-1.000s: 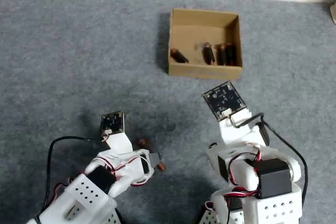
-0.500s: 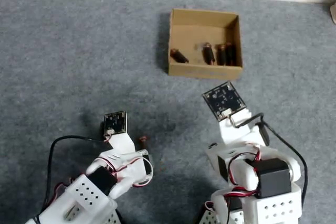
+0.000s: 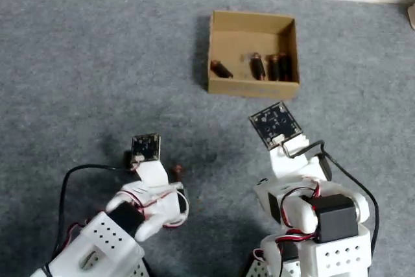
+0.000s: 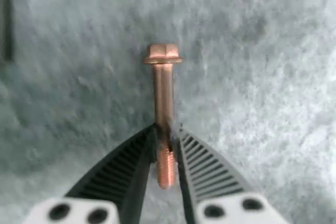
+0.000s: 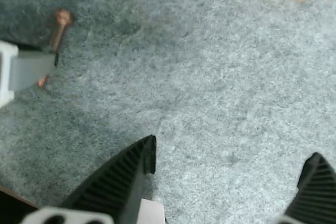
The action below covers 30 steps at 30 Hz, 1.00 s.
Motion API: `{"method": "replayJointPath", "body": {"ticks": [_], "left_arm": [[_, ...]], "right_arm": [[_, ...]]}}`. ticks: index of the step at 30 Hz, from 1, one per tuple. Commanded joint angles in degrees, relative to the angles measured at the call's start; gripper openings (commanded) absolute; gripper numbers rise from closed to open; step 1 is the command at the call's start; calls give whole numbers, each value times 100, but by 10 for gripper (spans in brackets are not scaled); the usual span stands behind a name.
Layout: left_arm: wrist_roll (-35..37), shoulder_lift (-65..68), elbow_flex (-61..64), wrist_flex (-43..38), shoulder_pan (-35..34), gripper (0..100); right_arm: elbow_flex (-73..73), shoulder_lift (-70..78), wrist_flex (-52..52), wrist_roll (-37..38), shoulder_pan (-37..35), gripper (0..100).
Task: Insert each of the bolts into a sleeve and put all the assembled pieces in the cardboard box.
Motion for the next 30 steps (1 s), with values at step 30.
{"method": "replayJointPath", "body": {"ticks": [30], "left_arm": [[-4633,-1165,-4919,3297,-6325,6]], "right_arm": [[-760,3160,-2431,-1064,-2932,392]]}}
